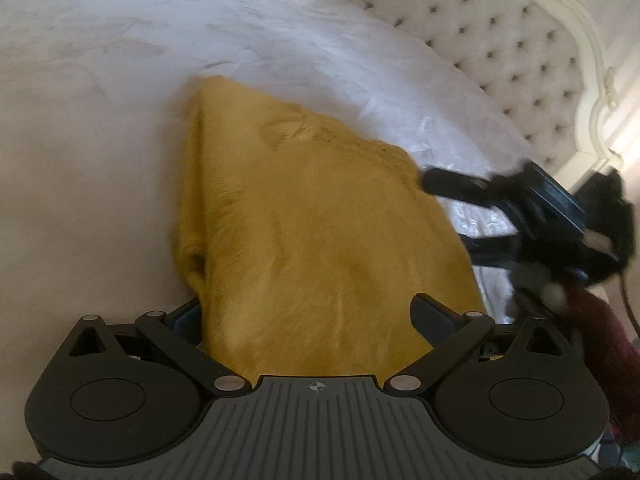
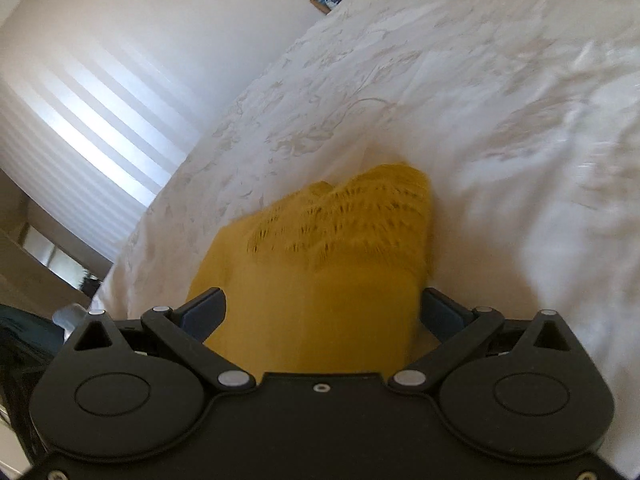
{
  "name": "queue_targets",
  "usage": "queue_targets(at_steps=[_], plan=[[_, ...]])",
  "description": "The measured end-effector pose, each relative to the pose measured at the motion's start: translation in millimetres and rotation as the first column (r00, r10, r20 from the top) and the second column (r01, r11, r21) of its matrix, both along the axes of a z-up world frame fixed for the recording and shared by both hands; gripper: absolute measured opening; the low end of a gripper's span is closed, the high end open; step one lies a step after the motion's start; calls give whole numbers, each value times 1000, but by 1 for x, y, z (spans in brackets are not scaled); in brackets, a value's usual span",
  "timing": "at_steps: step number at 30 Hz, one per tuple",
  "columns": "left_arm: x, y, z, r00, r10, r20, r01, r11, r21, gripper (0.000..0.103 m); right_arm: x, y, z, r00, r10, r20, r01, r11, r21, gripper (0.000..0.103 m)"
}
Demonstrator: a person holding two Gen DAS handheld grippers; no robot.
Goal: Fold small clothes
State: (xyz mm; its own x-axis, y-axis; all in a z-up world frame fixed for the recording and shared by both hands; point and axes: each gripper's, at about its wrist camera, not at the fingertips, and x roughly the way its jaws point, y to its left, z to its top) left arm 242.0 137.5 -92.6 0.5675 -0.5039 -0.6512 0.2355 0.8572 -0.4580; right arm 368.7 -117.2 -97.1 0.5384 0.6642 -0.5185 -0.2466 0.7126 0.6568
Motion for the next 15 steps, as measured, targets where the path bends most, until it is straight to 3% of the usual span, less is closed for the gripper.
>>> queue_targets(at_steps=[7, 13, 14, 15], plan=[[9, -7, -4, 999, -36, -1, 36, 998, -58, 102, 25, -2, -18, 999, 36, -10, -34, 989, 144, 103], [2, 13, -11, 998, -56, -39, 46, 973, -228, 101, 19, -9, -15, 998, 62, -7, -60, 987, 148, 101], [2, 14, -12, 998, -51, -43, 39, 970, -242, 96, 19, -5, -13, 998, 63, -3, -62, 991, 123, 96], [1, 15, -12, 998, -37, -52, 23, 969, -246, 81, 18, 0, -11, 998, 56, -6, -56, 995, 77, 71]])
